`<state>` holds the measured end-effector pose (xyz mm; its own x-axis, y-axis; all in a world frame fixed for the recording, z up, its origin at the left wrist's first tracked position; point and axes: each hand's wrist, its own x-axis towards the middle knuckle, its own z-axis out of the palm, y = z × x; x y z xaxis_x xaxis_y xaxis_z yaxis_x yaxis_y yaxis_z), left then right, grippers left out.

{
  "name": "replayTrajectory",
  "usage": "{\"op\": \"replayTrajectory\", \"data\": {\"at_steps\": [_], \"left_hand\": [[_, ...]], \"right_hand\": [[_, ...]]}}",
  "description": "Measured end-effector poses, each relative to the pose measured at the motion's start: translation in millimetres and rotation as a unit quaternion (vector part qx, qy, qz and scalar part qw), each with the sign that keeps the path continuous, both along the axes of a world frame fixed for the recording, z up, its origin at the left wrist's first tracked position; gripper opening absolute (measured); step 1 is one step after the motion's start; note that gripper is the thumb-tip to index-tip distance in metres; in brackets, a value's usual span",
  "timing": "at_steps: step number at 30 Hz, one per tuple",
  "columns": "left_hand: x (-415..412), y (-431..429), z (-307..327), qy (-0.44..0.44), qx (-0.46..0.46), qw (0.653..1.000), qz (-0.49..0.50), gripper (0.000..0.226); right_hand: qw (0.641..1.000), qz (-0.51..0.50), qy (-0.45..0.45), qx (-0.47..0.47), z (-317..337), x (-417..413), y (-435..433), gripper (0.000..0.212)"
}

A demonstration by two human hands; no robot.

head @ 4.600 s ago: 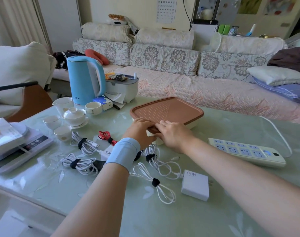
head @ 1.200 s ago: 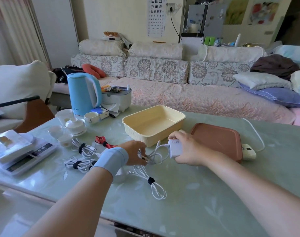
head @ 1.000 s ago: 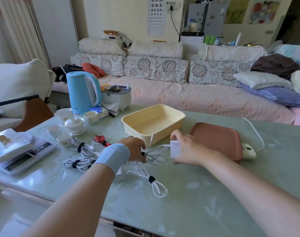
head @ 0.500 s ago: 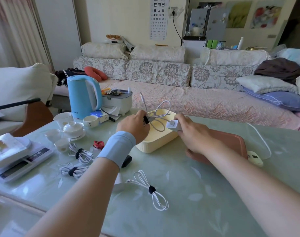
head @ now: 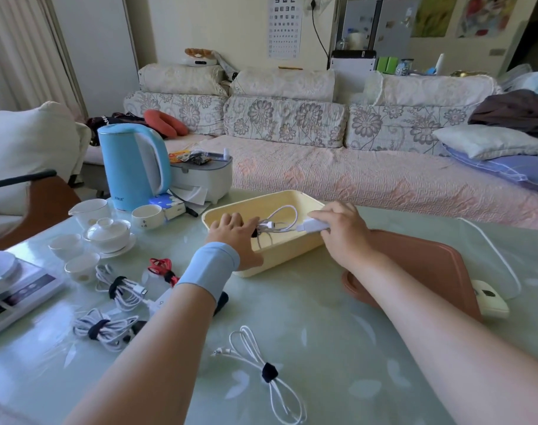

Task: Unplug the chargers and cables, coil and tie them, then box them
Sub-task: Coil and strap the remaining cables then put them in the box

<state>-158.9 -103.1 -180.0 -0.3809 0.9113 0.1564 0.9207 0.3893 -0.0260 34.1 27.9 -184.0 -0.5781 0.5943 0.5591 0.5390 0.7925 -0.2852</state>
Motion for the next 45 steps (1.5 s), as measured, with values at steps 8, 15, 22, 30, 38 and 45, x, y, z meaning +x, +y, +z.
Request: {"op": "replayTrajectory", "data": {"at_steps": [8, 15, 22, 30, 38, 45], "left_hand": [[-45.7, -17.9, 10.2, -0.079, -0.095, 0.99, 0.064, 0.079], [-43.6, -16.3, 0.8, -0.105, -0.065, 0.992, 0.0, 0.064], [-41.8, -19.7, 2.3, -0.116, -0.067, 0.99, -0.045, 0.067], [-31.7, -26.7, 11.2, -0.063, -0.024, 0.997, -0.038, 0.045], [-37.4, -20.5, -10.9, -0.02, -0.006, 0.999, -0.04, 0.055], [-35.6, -36.6, -12.1, 0.009, 0.025, 0.999, -0.044, 0.054]], "right_hand": [[0.988, 0.09, -0.084, -0.096, -7.4, -50.5, -13.1, 0.035], [0.994, 0.024, -0.053, -0.093, -6.3, -55.7, -7.3, 0.032], [0.973, -0.031, -0.182, -0.137, 5.7, -43.2, -20.2, 0.027], [0.957, -0.032, -0.269, -0.105, 10.3, -42.3, -39.6, 0.016], [0.943, 0.006, -0.32, -0.089, 0.6, -50.6, -54.4, 0.058], [0.946, -0.002, -0.314, -0.084, 1.9, -43.2, -60.2, 0.067]]}}
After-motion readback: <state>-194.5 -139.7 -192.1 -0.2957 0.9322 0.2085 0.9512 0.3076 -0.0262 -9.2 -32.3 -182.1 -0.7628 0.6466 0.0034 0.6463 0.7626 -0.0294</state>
